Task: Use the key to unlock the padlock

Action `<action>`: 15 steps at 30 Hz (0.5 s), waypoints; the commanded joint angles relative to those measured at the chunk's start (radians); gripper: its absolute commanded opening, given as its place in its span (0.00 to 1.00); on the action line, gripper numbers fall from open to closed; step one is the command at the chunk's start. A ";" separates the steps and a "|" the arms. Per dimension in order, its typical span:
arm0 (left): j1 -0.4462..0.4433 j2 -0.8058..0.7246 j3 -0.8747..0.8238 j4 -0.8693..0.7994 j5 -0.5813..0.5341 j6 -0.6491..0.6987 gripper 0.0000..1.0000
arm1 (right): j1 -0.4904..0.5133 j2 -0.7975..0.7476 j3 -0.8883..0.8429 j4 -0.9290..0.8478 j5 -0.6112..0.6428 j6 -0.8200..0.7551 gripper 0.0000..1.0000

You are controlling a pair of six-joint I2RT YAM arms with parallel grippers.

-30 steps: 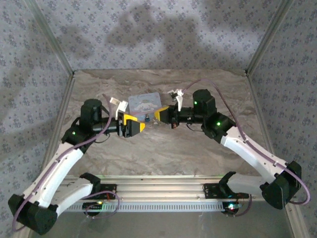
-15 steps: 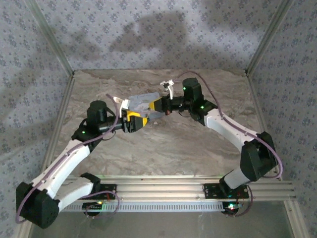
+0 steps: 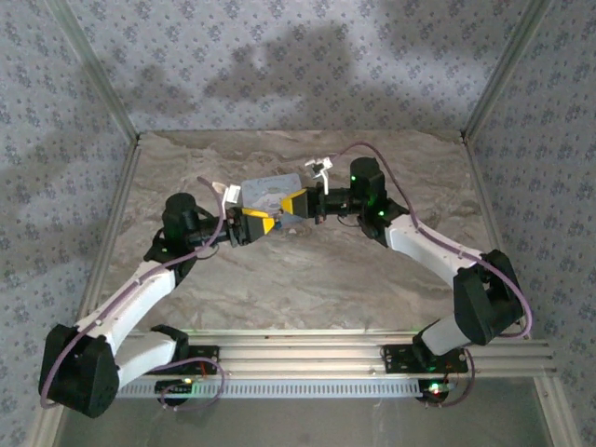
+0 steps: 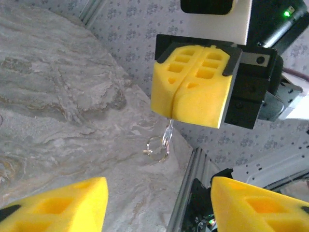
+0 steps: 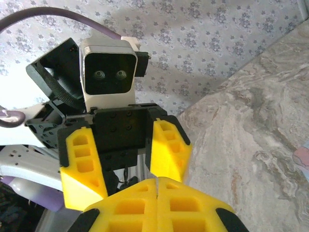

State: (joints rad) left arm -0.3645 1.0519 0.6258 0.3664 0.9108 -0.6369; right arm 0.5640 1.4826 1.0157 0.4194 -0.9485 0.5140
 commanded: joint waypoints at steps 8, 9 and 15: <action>0.008 -0.019 -0.009 0.192 0.086 -0.087 0.43 | 0.037 -0.013 0.014 0.090 -0.022 0.041 0.00; 0.005 -0.022 -0.012 0.196 0.081 -0.086 0.42 | 0.039 -0.014 0.014 0.088 -0.021 0.041 0.00; -0.015 -0.017 -0.015 0.195 0.064 -0.074 0.36 | 0.047 -0.014 0.012 0.087 -0.009 0.037 0.00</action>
State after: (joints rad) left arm -0.3676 1.0470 0.6136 0.5133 0.9611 -0.7094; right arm 0.6022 1.4826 1.0157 0.4770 -0.9577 0.5434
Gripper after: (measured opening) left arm 0.366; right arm 0.043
